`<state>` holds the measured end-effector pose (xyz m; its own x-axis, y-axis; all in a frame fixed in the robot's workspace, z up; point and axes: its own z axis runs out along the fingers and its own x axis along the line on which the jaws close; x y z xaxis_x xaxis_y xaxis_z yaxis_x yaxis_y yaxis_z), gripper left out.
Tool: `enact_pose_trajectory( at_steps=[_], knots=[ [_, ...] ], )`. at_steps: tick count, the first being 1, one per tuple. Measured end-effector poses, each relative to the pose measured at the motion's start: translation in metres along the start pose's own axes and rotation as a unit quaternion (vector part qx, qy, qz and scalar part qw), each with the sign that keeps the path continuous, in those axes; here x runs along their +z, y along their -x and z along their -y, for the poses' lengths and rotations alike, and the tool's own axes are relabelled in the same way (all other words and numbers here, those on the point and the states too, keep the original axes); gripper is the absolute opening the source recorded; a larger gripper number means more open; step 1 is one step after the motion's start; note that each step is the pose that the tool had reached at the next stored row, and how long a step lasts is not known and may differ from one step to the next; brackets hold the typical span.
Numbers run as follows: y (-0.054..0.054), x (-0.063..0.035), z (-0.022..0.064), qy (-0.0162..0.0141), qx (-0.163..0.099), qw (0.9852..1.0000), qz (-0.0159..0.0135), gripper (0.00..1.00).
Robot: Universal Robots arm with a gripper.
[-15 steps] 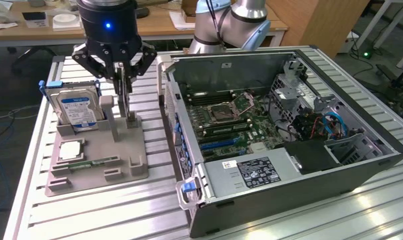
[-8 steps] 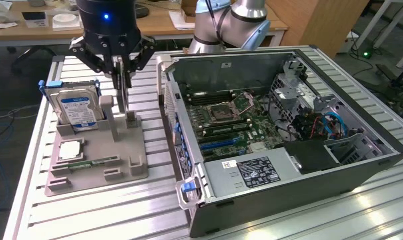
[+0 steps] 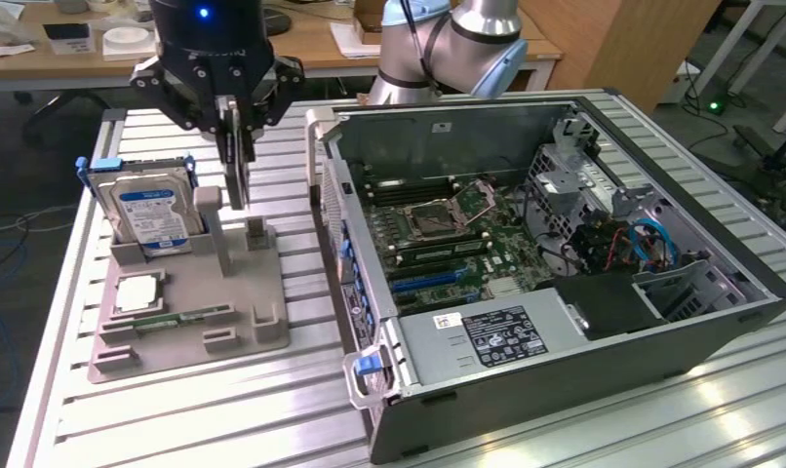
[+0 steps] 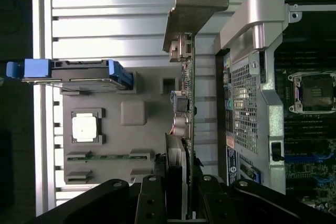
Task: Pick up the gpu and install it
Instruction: 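Pick up the gpu and move the gpu toward the slot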
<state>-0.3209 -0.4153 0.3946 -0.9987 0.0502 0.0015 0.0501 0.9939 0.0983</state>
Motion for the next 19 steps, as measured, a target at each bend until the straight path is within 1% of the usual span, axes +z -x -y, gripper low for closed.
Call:
enact_pose_trajectory(
  at_steps=[6,8,10,11,15,19],
  knots=[
    [0.0,-0.0001,0.0,0.0,0.0,1.0,0.0,0.27],
    [0.0001,-0.0002,0.0,-0.0011,0.0,1.0,0.0,0.27],
    [0.0001,-0.0002,0.0,-0.0035,0.0,1.0,0.0001,0.27],
    [0.0001,-0.0002,0.0,-0.0055,0.0,1.0,0.0002,0.27],
    [0.0001,-0.0001,0.0,-0.017,0.0,0.9999,0.0008,0.27],
    [0.0005,-0.0001,0.0,-0.0172,0.0,0.9999,0.0008,0.27]
  ],
)
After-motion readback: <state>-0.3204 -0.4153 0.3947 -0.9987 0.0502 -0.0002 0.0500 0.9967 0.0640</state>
